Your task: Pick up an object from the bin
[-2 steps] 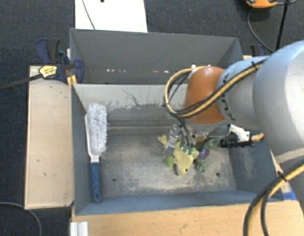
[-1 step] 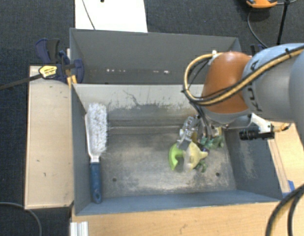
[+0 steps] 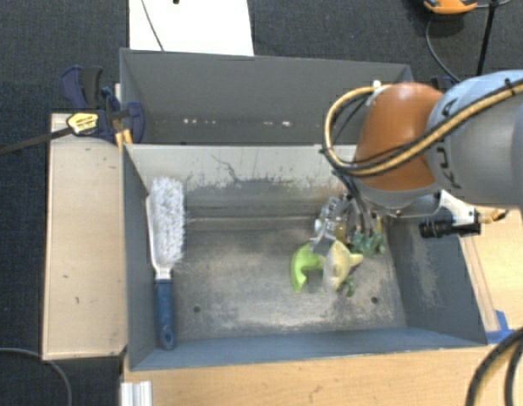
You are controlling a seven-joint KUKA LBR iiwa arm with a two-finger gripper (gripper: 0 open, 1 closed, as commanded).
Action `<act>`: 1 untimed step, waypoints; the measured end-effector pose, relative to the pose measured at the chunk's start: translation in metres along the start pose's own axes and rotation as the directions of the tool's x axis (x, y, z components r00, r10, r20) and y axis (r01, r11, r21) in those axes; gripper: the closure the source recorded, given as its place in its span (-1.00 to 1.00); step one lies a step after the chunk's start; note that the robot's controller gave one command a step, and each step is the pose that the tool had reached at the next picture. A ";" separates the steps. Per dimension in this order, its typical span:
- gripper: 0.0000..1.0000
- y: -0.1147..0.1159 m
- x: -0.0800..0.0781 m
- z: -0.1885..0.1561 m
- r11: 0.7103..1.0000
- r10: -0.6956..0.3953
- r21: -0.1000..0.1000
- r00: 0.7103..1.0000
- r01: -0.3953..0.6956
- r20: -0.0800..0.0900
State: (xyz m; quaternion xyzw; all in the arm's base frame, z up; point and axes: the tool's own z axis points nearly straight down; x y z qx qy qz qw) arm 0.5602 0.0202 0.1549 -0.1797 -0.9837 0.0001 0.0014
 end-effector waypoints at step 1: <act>1.00 -0.011 0.003 -0.016 0.999 -0.051 -0.004 0.999 0.051 0.015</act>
Offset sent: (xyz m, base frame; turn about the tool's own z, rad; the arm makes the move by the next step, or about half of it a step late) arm 0.0091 0.0326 0.1178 -0.1020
